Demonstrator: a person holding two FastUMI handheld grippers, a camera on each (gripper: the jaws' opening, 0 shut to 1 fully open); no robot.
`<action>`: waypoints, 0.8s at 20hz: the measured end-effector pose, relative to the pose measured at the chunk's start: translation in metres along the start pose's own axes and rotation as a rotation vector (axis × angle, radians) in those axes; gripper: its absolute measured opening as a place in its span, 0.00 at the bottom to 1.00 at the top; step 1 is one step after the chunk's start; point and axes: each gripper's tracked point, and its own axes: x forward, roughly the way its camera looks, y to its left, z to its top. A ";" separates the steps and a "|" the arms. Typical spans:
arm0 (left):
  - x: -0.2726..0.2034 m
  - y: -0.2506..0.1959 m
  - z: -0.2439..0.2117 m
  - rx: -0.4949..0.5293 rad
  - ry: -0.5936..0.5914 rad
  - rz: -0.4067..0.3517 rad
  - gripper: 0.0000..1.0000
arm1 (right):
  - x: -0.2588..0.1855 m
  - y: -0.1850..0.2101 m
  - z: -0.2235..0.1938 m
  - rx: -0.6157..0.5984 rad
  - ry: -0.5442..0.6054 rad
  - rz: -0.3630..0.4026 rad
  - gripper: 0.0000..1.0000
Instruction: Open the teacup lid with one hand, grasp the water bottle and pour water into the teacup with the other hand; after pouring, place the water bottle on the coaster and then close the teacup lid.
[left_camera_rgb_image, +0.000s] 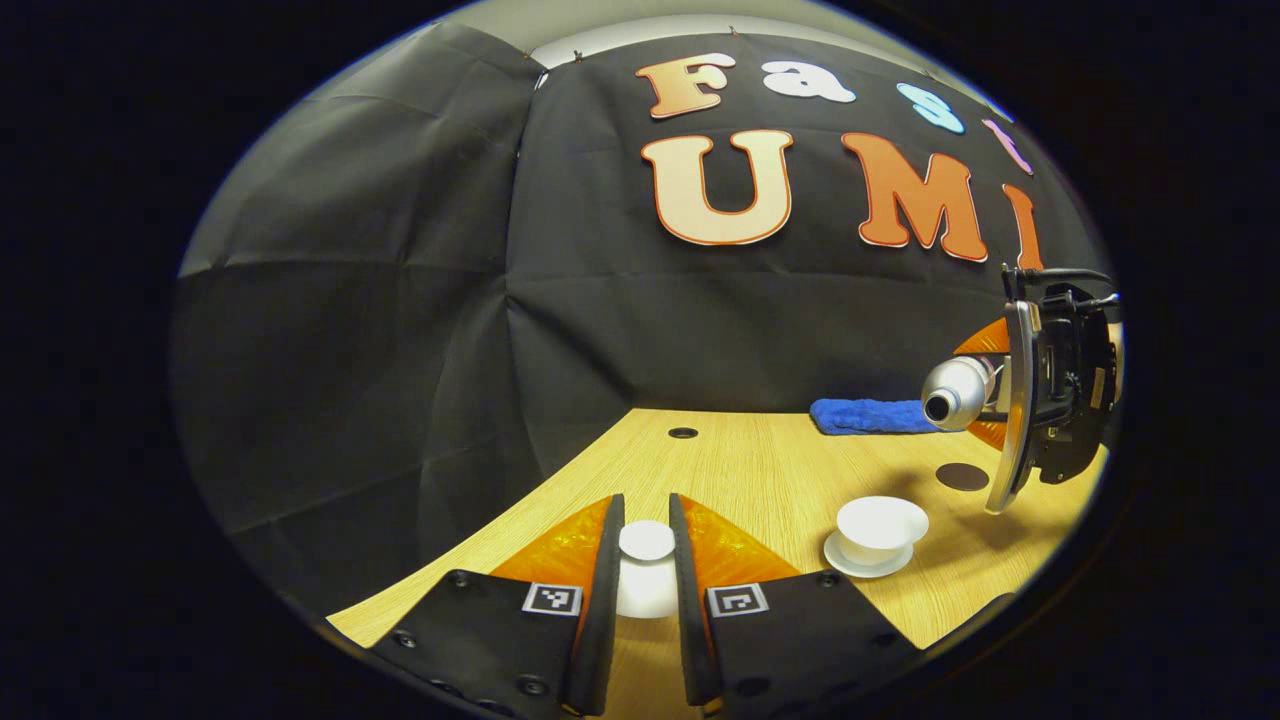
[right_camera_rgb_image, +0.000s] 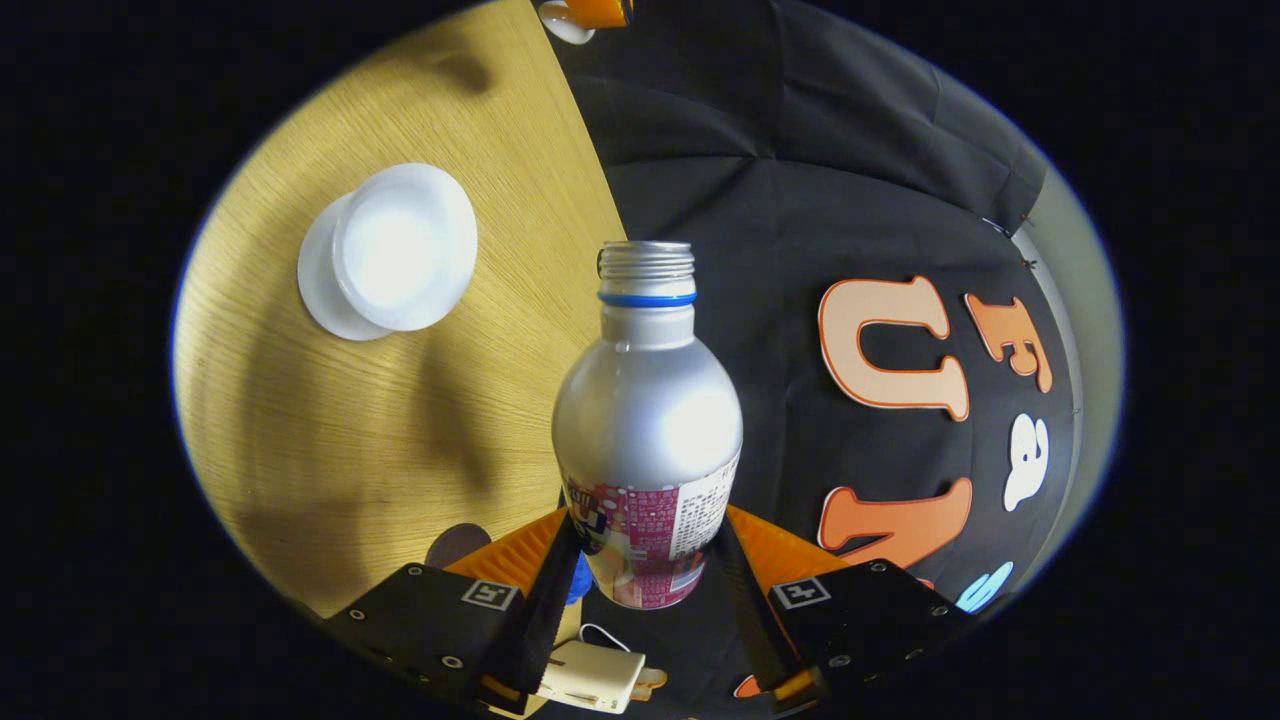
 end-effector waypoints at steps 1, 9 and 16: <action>0.000 0.000 0.000 0.000 0.000 0.002 0.32 | 0.001 -0.003 0.001 -0.016 -0.005 -0.009 0.77; -0.001 0.003 -0.002 0.005 0.003 0.009 0.32 | 0.007 -0.016 0.000 -0.133 -0.017 -0.080 0.77; -0.002 0.003 -0.003 0.007 0.005 0.009 0.31 | 0.010 -0.029 0.003 -0.195 -0.021 -0.145 0.77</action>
